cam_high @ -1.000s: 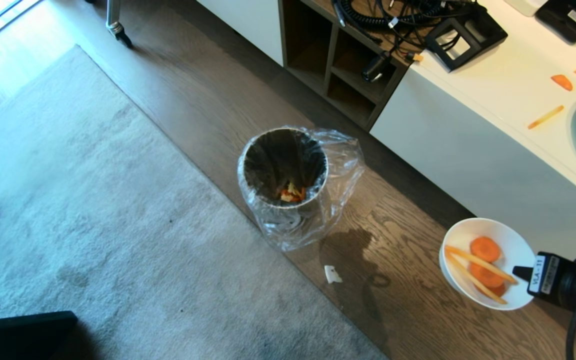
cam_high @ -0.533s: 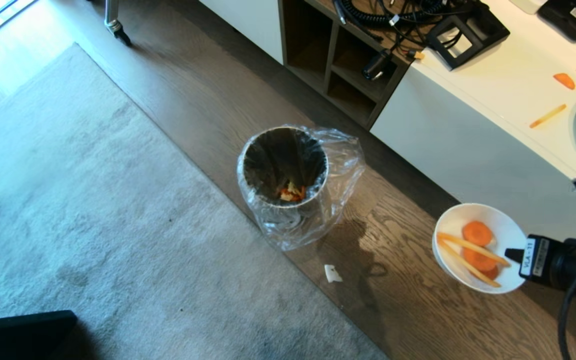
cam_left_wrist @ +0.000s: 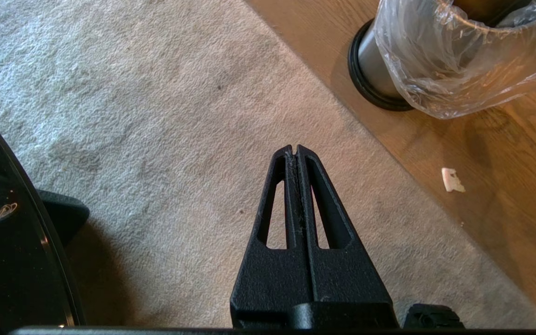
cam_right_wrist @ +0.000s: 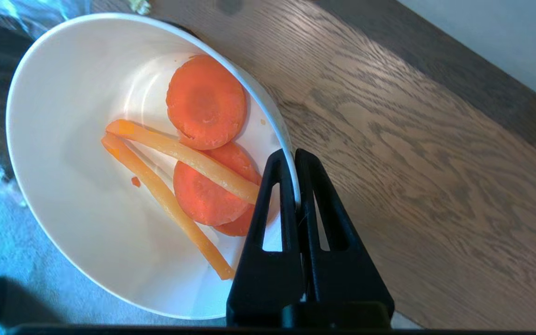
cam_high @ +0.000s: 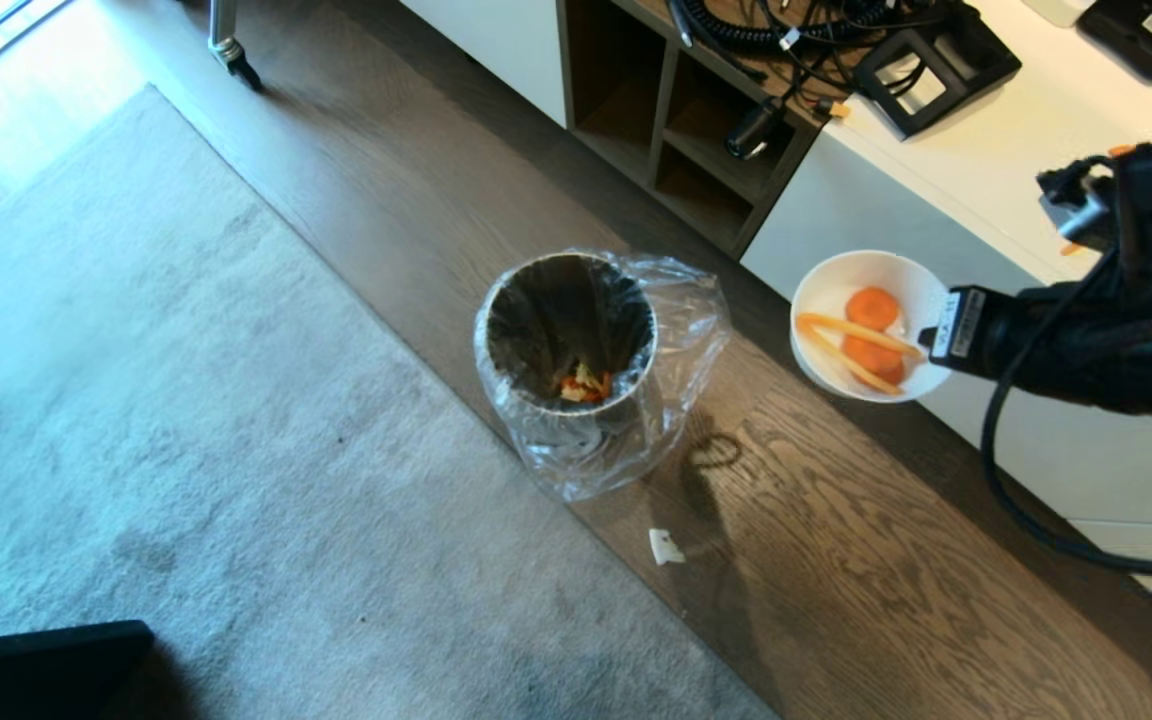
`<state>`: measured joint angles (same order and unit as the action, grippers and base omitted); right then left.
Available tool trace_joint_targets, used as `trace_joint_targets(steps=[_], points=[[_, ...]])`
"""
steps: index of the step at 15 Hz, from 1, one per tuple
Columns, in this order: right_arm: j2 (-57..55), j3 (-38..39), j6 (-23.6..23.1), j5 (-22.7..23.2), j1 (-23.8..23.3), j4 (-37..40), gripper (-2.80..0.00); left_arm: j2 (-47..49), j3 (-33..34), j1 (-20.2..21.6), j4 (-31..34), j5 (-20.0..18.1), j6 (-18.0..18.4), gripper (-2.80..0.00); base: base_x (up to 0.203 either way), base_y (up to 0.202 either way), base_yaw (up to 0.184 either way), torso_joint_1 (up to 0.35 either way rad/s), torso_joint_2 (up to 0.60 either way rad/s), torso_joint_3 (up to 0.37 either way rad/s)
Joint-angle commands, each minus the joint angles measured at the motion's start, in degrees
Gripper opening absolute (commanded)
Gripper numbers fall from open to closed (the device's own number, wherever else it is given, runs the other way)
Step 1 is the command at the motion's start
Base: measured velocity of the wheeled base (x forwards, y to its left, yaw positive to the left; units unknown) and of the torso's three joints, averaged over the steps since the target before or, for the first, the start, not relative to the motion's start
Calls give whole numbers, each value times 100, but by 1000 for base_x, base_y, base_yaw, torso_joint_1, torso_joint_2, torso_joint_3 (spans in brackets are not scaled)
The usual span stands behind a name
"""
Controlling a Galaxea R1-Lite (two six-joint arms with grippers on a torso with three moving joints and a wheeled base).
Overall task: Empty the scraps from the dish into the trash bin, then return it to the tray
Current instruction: Move the bowl over the trash can
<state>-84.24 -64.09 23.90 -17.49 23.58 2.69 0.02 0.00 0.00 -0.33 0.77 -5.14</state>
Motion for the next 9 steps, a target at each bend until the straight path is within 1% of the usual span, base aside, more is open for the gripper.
trace_joint_targets(steps=[1, 6, 9], points=[[-631, -713, -25, -12, 199, 32, -280, -2, 0, 0, -2, 2, -4, -280, 0, 0, 0, 0, 0, 0], [-1108, -1603, -184, -28, 997, 70, -280, -2, 0, 0, -2, 2, -4, -280, 0, 0, 0, 0, 0, 0], [-1156, -1710, -581, -65, 1425, 8, -280, -2, 0, 0, -2, 2, -4, -280, 0, 0, 0, 0, 0, 0]])
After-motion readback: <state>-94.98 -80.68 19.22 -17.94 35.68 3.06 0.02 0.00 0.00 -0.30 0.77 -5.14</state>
